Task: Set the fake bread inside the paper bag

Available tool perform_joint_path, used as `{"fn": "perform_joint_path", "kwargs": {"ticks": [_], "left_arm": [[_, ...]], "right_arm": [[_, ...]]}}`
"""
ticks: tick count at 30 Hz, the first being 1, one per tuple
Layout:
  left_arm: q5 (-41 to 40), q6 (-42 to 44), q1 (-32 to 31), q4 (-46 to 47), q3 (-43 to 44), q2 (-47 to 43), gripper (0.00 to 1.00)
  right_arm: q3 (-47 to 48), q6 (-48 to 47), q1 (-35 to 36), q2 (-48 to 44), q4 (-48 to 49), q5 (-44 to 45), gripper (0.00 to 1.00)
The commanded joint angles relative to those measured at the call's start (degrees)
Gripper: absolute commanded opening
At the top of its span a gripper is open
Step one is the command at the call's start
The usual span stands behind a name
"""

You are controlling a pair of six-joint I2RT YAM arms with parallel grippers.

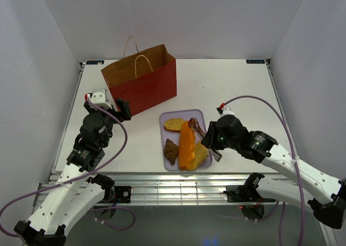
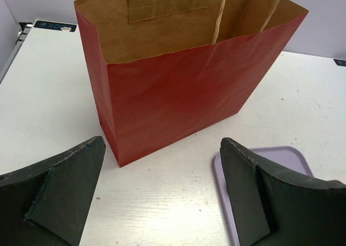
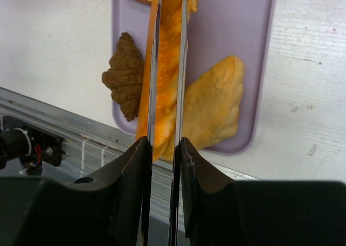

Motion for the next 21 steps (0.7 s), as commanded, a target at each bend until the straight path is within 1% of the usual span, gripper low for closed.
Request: {"fn": "perform_joint_path", "kwargs": {"ticks": [1,11,21], "left_arm": [[0.24,-0.22,-0.41,0.43,-0.3,-0.05,0.98],[-0.29,-0.14,-0.41,0.26,-0.21,0.56,0.98],[-0.99,-0.14,-0.41,0.26,-0.21,0.56,0.98]], "right_arm": [[6.18,-2.03,-0.22,-0.01,2.6,-0.04,0.08],[13.3,-4.76,-0.22,1.22,2.69,0.23,0.08],[21.56,-10.29,-0.14,3.16,2.16,2.24,0.08]]}}
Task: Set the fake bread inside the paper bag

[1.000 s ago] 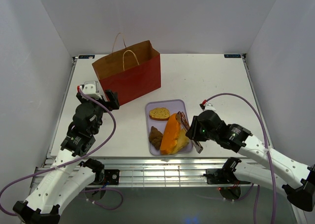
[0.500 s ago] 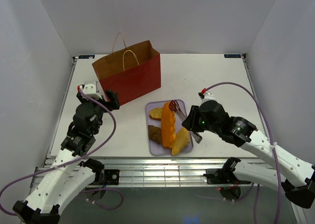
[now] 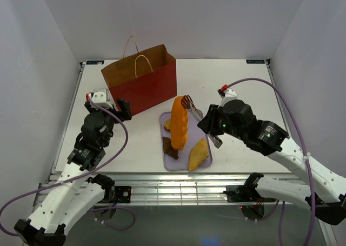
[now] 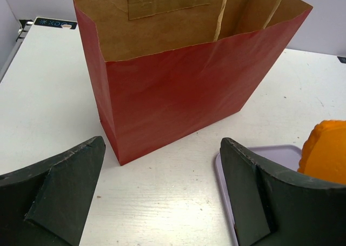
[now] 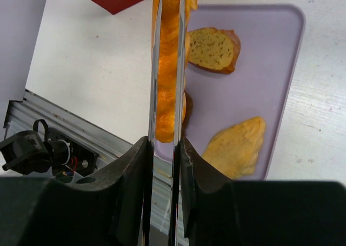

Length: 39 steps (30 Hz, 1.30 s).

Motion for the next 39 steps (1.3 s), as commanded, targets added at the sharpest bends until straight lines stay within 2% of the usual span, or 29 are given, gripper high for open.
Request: {"fn": "perform_joint_path", "kwargs": {"ticks": [1,10,28,39], "left_arm": [[-0.53,-0.11,-0.17,0.19,-0.21,-0.05,0.98],[-1.06,-0.11,-0.17,0.28,-0.38,0.04,0.98],[-0.27,-0.29,-0.17,0.28,-0.3,0.57,0.98],[0.88,-0.73,-0.26,0.19,-0.12,0.12,0.98]], "right_arm": [[6.12,-4.22,-0.22,-0.23,2.1,2.97,0.08],[16.49,-10.03,-0.31,3.02,2.01,7.36,0.08],[34.68,-23.21,-1.63,15.84,11.23,17.39,0.08],[44.79,-25.76,-12.43,26.48,18.18,6.85,0.08]]}}
